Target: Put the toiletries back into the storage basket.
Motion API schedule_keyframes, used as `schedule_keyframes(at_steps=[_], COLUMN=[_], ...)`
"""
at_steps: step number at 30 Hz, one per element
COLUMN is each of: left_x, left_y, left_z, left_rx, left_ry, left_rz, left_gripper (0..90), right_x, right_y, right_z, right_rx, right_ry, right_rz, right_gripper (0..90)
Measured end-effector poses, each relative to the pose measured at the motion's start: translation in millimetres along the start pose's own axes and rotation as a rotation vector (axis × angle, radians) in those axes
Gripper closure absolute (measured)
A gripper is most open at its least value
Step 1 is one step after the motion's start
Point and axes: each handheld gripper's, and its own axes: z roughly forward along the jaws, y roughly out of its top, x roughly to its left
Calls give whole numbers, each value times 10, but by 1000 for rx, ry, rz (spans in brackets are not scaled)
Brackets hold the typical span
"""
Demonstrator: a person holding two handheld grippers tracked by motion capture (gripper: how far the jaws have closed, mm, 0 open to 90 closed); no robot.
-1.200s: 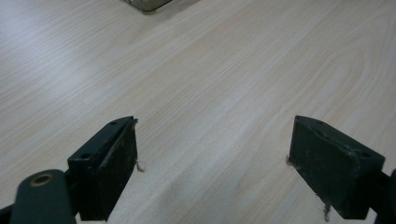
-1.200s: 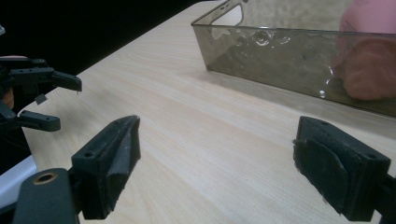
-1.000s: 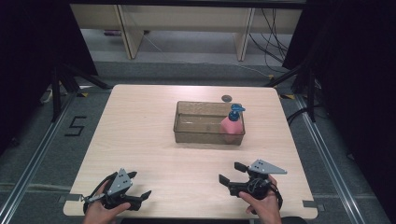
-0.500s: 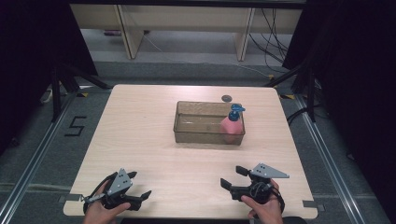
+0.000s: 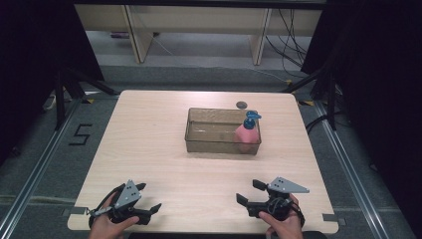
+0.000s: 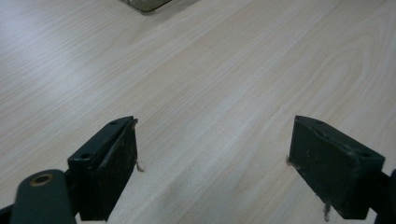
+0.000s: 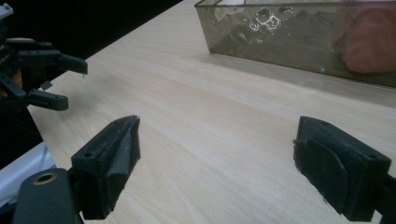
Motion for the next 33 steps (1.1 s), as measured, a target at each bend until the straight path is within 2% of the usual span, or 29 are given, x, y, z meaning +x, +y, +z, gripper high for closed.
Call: schedule_keyframes(at_steps=[1,2,3,4,5,6,8,9,10,11,13,14,15,17,19,20,21,22,26,27,28,29,33], left_x=[0,1,1,-5,-8,-23,-26,-15,-11,-10,-4,2,3,-2,-2,-13,-25,-18,-20,-24,-26,-30,-25], left_y=[0,-1,-1,-2,-2,-5,-6,-5,-5,-6,-6,-7,-7,-11,-10,-12,-13,-12,-16,-18,-19,-20,-19], left_z=[0,0,1,4,-2,9,17,10,7,8,6,6,8,13,13,18,27,21,30,32,32,36,33], left_rx=[0,1,1,-3,4,-10,-16,-4,2,1,6,12,10,4,6,2,-10,3,-3,-5,-2,-7,-2], left_ry=[0,0,0,-2,-2,-1,-4,-4,-3,-4,-9,0,2,6,3,4,-2,0,-8,-10,-6,-7,-6], left_rz=[0,0,1,-7,-5,-25,-29,-13,-6,-6,-4,1,1,-2,7,-5,-18,-7,-10,-15,-16,-20,-15], left_gripper=[151,151,151,151,151,150,151,150,151,151,151,151,151,151,151,151,151,151,151,151,151,151,151], right_x=[-31,-24,-26,8,-8,-9,11,-2,12,3,11,15,15,25,26,27,35,43,54,75,62,65,68], right_y=[-2,-9,-21,-29,-39,-41,-58,-65,-67,-68,-80,-82,-89,-97,-100,-104,-110,-113,-116,-127,-128,-130,-134], right_z=[-2,3,8,0,12,13,2,11,1,-10,-1,-6,-7,-6,-10,-3,1,11,-3,2,15,14,14], right_rx=[-9,-4,-5,18,4,21,15,2,15,16,17,38,35,36,40,37,46,48,58,66,66,70,77], right_ry=[-11,5,-8,-2,2,-17,-1,6,-3,-7,17,21,-5,12,4,1,10,11,8,20,15,27,14], right_rz=[-57,-46,-62,-19,-48,-58,-49,-64,-60,-81,-65,-58,-76,-77,-100,-106,-96,-88,-107,-81,-99,-102,-120], right_gripper=[156,156,156,157,157,156,156,157,156,157,156,156,156,156,156,156,156,156,156,156,156,156,156])
